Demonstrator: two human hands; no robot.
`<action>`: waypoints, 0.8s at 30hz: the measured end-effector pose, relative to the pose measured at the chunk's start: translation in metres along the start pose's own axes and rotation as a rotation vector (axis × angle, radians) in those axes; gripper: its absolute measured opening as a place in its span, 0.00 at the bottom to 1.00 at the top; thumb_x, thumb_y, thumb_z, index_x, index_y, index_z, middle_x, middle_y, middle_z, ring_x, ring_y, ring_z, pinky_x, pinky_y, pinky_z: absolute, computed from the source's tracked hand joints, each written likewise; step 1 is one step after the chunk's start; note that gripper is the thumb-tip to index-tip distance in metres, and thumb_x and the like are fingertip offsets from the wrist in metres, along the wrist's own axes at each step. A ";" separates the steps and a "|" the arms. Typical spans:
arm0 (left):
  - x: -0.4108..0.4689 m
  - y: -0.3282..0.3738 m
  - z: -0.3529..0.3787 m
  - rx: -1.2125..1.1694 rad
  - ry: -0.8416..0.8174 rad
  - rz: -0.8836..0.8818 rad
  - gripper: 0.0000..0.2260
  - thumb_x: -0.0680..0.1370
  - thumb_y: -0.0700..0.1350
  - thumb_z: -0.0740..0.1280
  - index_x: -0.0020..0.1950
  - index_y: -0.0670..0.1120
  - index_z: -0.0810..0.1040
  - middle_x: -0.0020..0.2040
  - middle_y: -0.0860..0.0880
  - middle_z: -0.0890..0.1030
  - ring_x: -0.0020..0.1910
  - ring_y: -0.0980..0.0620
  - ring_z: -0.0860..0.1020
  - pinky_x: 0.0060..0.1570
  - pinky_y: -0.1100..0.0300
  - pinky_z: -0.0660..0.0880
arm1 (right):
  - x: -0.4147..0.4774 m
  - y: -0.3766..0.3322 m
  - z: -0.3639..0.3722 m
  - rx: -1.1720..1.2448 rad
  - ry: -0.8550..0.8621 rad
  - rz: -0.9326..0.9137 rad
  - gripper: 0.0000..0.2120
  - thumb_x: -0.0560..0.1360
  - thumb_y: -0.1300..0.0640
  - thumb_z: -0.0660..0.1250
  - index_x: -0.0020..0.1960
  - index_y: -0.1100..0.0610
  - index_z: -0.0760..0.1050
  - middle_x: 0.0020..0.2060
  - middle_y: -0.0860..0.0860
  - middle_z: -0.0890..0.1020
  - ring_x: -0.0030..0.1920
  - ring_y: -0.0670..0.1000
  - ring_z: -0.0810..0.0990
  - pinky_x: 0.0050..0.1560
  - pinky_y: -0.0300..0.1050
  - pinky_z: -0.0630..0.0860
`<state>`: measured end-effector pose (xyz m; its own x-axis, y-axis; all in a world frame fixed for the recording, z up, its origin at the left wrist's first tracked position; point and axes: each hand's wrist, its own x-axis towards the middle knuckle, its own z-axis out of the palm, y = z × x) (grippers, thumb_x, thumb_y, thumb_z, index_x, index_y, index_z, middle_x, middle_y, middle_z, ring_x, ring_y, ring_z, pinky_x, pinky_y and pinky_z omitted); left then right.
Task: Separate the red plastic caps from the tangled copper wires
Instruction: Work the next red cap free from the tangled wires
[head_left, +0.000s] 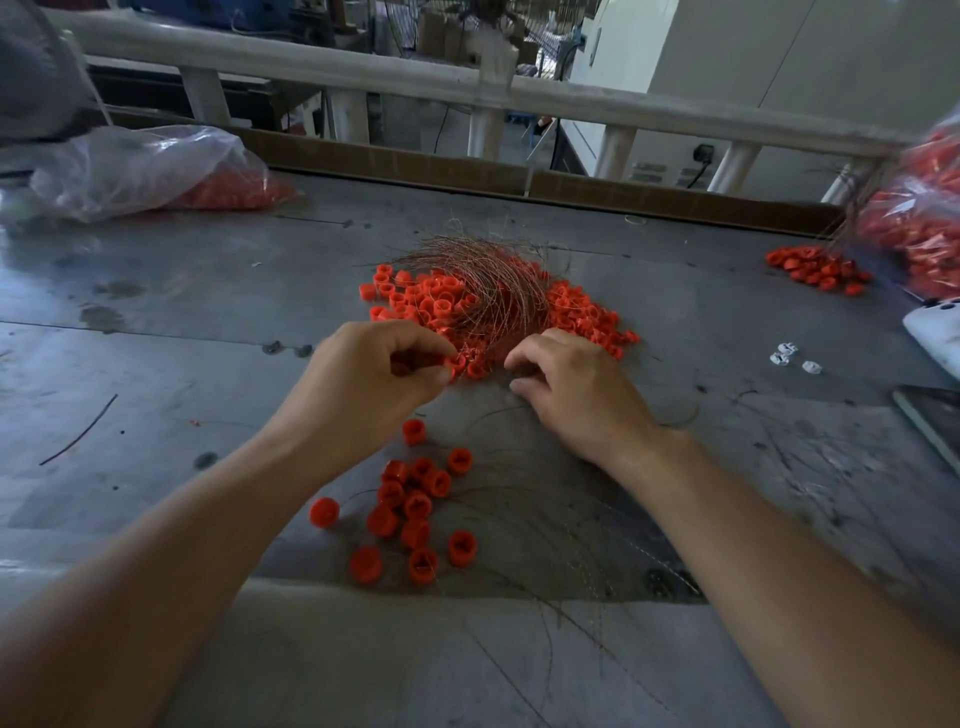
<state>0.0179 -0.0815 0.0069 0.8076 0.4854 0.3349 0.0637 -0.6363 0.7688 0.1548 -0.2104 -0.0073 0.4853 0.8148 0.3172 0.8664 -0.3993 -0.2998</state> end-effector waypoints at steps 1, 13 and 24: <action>0.000 0.000 0.000 -0.003 -0.003 -0.002 0.15 0.71 0.40 0.71 0.39 0.62 0.76 0.36 0.61 0.78 0.37 0.70 0.76 0.36 0.79 0.69 | 0.000 0.000 -0.001 0.011 0.014 0.002 0.07 0.73 0.60 0.68 0.51 0.59 0.78 0.45 0.50 0.78 0.49 0.49 0.75 0.45 0.33 0.63; -0.003 0.012 -0.003 -0.312 -0.117 -0.090 0.06 0.66 0.45 0.73 0.35 0.57 0.82 0.32 0.57 0.82 0.30 0.61 0.78 0.32 0.73 0.73 | -0.006 -0.006 -0.010 0.064 0.163 -0.089 0.04 0.69 0.63 0.72 0.44 0.60 0.82 0.41 0.53 0.79 0.44 0.45 0.71 0.42 0.40 0.70; -0.006 0.012 0.001 -0.185 -0.196 -0.072 0.13 0.69 0.38 0.73 0.37 0.58 0.80 0.36 0.59 0.83 0.34 0.56 0.81 0.36 0.71 0.76 | -0.006 -0.009 -0.011 0.096 0.157 -0.145 0.02 0.70 0.64 0.70 0.42 0.61 0.81 0.40 0.53 0.80 0.45 0.48 0.74 0.46 0.39 0.68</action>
<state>0.0148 -0.0926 0.0131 0.9042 0.3884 0.1776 0.0317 -0.4757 0.8790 0.1454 -0.2163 0.0036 0.3756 0.7821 0.4972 0.9168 -0.2349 -0.3230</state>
